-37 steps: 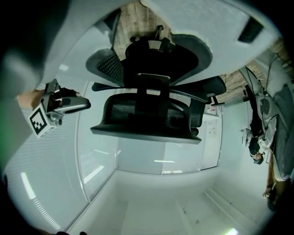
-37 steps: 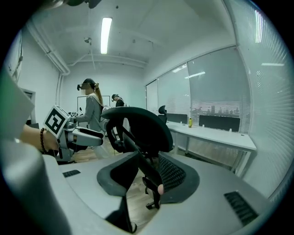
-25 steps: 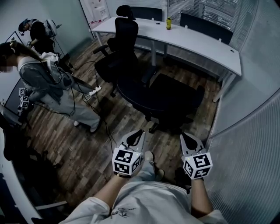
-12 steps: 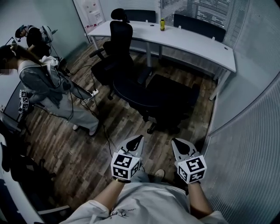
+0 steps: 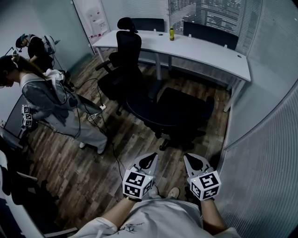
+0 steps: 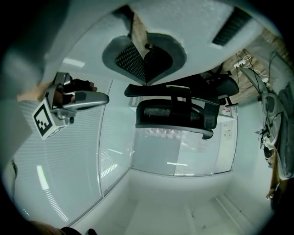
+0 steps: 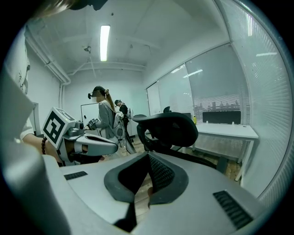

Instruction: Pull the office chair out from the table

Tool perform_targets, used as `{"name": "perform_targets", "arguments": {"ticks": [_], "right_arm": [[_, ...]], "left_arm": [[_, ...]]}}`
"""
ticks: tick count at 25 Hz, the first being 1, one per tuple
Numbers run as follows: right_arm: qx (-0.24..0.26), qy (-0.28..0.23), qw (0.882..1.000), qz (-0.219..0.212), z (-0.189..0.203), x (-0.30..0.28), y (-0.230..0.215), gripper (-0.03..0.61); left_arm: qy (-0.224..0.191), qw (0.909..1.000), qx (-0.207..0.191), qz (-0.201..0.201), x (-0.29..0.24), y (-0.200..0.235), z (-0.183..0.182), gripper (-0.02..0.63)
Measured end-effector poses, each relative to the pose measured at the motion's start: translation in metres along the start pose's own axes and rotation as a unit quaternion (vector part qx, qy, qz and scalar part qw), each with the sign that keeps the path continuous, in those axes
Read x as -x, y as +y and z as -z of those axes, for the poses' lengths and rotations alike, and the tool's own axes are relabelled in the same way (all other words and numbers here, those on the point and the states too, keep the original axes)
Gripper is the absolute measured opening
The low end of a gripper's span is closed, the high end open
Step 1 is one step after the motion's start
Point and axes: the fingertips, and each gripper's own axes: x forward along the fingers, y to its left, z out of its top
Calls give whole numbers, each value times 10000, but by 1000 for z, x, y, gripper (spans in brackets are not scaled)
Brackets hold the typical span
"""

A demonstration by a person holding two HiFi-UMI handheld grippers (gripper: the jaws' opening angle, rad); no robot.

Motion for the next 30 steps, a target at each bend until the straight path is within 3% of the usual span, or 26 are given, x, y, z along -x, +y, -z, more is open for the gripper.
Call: {"name": "perform_targets", "arguments": {"ticks": [10, 30], "right_arm": [[-5, 9, 10000, -55, 2, -15, 12, 6], [71, -8, 9999, -99, 4, -10, 13, 6]], "left_arm": [[-11, 9998, -179, -52, 1, 14, 9, 11], [-41, 9999, -149, 9, -4, 6, 9, 11]]}}
